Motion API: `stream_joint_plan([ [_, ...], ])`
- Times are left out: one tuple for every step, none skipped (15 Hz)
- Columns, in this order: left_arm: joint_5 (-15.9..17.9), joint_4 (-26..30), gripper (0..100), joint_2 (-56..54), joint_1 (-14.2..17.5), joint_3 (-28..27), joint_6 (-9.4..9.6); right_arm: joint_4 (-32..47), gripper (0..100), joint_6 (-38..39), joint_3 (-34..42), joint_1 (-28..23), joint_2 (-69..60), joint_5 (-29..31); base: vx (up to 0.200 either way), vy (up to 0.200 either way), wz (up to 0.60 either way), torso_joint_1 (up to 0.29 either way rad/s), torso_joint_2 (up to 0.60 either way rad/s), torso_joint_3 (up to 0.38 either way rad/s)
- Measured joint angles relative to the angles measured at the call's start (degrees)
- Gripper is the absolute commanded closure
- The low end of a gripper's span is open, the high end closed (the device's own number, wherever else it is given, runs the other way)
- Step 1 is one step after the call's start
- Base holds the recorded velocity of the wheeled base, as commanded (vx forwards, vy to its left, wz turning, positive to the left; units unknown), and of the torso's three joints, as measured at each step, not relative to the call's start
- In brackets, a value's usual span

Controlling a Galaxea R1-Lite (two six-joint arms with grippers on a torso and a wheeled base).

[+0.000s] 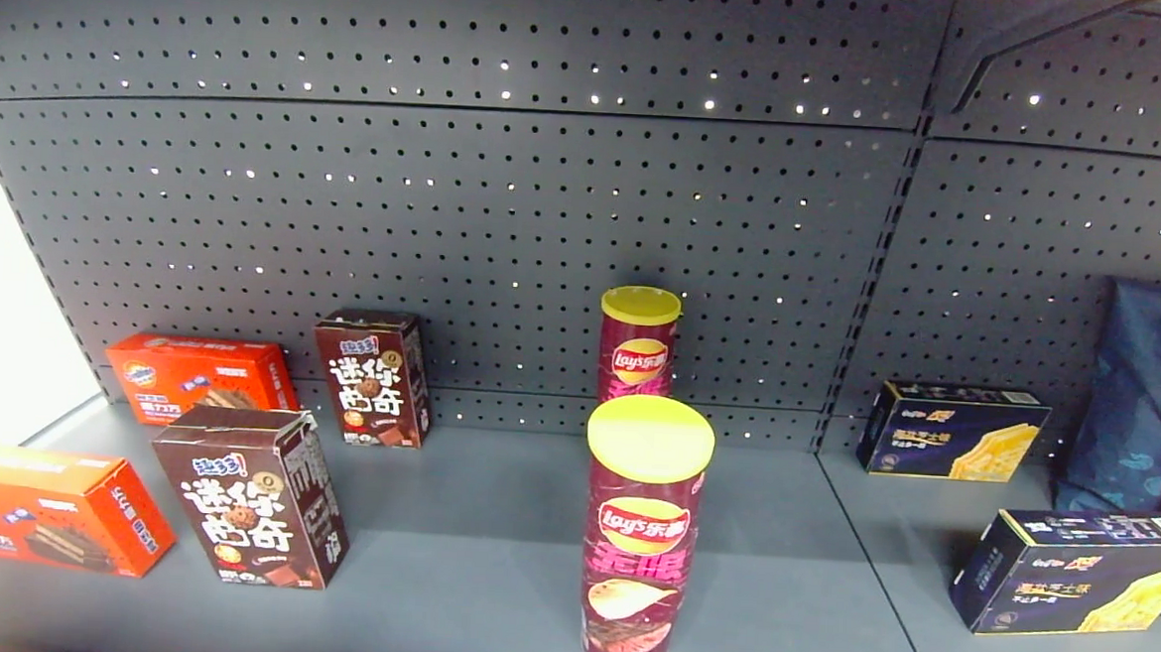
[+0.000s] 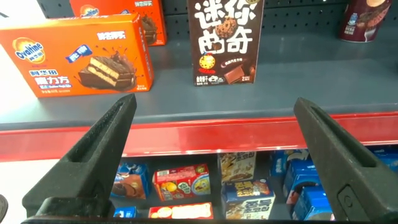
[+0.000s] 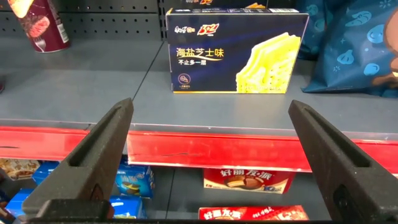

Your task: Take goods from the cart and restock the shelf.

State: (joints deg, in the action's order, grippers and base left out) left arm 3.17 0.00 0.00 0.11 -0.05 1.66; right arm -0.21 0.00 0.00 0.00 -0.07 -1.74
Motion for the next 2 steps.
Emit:
stream_joint_plan([
  [0.00, 0.02, 0, 0.00, 0.02, -0.02, 0.00, 0.02, 0, -0.02, 0.00, 0.00, 0.00, 0.00, 0.000, 0.000, 0.00, 0.000, 0.00, 0.000],
  [-0.02, 0.05, 0, 0.00, 0.02, -0.05, 0.01, 0.02, 0, 0.00, 0.00, 0.00, 0.00, 0.00, 0.000, 0.000, 0.00, 0.000, 0.00, 0.000],
])
